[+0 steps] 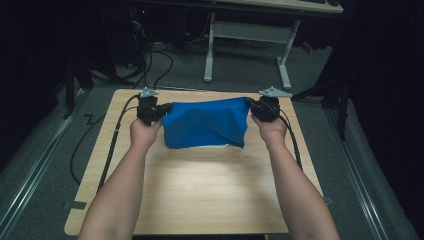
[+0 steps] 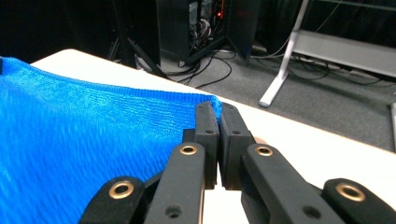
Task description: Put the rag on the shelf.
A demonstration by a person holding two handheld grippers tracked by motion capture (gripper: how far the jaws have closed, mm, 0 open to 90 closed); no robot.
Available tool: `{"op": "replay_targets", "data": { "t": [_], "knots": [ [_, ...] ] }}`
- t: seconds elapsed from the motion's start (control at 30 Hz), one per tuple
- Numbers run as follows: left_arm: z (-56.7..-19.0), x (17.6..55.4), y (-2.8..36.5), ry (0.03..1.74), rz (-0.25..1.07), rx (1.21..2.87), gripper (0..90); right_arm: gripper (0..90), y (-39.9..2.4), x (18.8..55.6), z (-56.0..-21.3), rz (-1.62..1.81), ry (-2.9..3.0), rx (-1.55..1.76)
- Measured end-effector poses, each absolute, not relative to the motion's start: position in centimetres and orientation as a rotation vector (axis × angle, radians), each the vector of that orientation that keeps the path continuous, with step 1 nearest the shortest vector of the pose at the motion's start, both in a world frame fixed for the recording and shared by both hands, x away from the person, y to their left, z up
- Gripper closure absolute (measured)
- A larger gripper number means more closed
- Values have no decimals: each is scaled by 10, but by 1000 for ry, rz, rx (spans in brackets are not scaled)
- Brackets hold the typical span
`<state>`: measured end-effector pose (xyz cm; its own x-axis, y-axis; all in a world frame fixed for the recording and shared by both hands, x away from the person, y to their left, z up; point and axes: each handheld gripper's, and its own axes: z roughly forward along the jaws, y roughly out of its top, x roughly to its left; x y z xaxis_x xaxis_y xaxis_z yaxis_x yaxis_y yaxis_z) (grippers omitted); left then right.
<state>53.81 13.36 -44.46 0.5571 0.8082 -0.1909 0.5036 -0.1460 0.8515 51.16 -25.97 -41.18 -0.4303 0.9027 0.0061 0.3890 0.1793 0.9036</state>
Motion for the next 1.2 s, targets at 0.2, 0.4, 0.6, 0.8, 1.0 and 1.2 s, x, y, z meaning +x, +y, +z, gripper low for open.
{"op": "replay_targets", "data": {
  "t": [0.2, 0.4, 0.6, 0.8, 1.0, 1.2],
  "knots": [
    [-462, 532, 135, 1085, 346, 1799, 880, 886, -259, 508, -433, 1204, 1947, 1246],
    [-464, 530, 129, 1056, 330, 1806, 879, 886, -255, 507, -447, 1177, 1972, 1260],
    [-468, 531, 125, 1046, 316, 1798, 877, 886, -254, 507, -462, 1153, 1995, 1291],
    [-470, 535, 127, 1062, 301, 1762, 876, 886, -252, 505, -469, 1110, 2024, 1279],
    [-481, 538, 123, 1085, 269, 1804, 875, 886, -252, 503, -475, 1108, 2027, 1291],
    [-492, 538, 114, 1087, 245, 1836, 872, 886, -256, 500, -484, 1086, 2040, 1310]
  ]
}}
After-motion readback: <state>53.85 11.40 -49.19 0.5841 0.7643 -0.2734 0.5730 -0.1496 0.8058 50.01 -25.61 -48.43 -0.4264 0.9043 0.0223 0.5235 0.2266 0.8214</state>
